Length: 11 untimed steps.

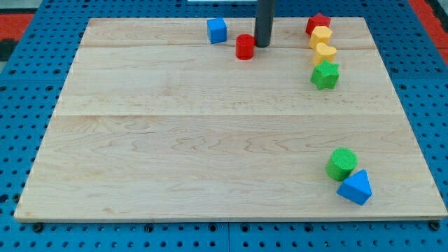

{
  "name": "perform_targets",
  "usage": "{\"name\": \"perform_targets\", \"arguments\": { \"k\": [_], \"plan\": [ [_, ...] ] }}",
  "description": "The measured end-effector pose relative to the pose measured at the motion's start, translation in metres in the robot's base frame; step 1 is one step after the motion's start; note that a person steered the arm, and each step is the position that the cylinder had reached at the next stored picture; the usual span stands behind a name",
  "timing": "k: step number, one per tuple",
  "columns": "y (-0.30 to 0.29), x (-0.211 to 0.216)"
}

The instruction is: Drag the green star to the right of the red circle

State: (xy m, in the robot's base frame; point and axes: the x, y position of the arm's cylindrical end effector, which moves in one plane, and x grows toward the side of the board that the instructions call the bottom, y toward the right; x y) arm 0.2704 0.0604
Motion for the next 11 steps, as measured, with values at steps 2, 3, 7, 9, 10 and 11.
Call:
{"name": "perform_targets", "arguments": {
  "k": [2,3,7,9,10,11],
  "plan": [
    [-0.036,0.008],
    [-0.01,0.039],
    [0.144,0.102],
    [0.131,0.05],
    [0.069,0.049],
    [0.03,0.048]
  ]
}}
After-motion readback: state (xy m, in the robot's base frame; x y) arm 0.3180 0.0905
